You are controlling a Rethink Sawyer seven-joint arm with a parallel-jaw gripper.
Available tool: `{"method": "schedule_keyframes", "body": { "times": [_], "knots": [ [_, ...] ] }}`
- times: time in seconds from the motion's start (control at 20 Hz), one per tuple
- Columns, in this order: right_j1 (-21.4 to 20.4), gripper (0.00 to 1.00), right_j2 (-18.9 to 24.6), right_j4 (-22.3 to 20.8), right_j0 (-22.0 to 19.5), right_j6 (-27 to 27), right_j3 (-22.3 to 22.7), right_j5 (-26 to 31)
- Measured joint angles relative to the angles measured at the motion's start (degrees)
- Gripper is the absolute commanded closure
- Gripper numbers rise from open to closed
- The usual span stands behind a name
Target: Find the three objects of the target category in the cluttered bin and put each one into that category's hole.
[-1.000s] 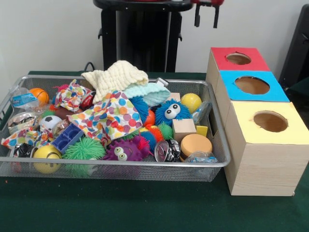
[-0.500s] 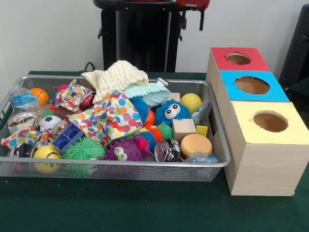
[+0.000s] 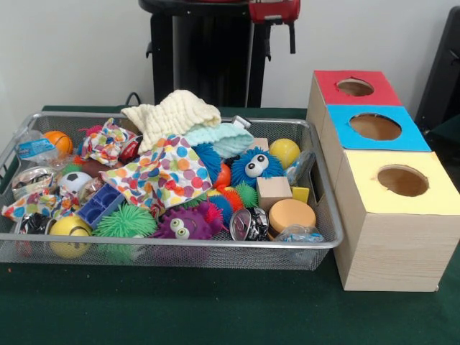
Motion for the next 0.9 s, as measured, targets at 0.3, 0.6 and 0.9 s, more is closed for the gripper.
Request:
{"method": "schedule_keyframes", "body": {
  "times": [0.3, 0.6, 0.9],
  "knots": [
    [8.3, 0.00, -4.0, -0.2, -0.9, 0.0, -4.3, -15.5],
    [11.2, 0.00, -7.6, -0.1, 0.0, 0.0, -8.5, -27.5],
    [3.1, 0.00, -8.1, -5.8, 4.3, 0.0, -9.0, -8.1]
  ]
}}
